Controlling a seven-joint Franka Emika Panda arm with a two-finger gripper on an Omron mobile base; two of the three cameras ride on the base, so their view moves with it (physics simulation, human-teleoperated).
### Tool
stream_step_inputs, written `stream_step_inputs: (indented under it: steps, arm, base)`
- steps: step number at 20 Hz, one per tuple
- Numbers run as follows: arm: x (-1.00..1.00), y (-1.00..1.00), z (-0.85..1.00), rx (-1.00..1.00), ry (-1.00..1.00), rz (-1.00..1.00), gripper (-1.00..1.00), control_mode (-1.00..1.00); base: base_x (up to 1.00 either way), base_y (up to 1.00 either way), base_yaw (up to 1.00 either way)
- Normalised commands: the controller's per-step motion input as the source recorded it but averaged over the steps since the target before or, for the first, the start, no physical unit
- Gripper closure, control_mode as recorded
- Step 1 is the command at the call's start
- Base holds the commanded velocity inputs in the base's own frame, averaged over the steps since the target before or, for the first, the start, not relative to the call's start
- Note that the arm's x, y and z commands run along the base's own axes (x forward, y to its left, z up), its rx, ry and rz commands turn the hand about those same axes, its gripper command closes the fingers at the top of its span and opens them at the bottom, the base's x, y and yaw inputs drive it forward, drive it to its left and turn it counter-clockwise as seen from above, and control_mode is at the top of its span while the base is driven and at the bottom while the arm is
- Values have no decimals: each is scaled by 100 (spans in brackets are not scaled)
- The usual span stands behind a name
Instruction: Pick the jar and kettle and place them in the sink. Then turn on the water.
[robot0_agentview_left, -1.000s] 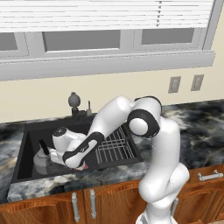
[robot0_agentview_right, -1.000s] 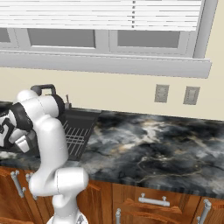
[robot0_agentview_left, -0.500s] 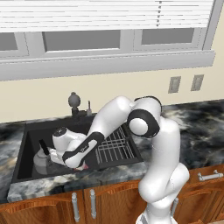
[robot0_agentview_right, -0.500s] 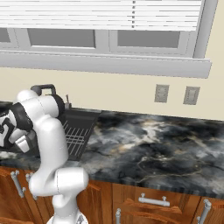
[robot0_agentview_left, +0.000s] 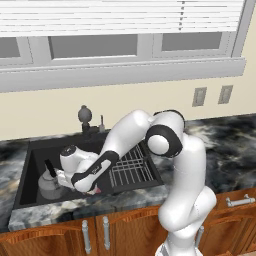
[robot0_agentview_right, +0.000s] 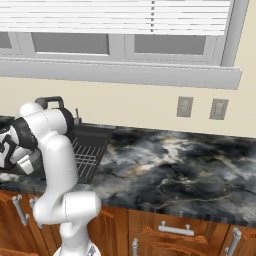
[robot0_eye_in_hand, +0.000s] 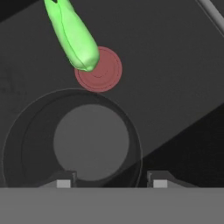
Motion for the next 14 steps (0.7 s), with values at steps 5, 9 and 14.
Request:
stream_step_inputs:
  steps: [5,9,14]
  arm:
    - [0,0,0,0,0,0,-100,-100]
    - [0,-1,0,0,0,0,-100,-100]
    - [2,-3,2,0,0,0,-100,-100]
  base:
    - [0,0,0]
    - [0,0,0]
    - [0,0,0]
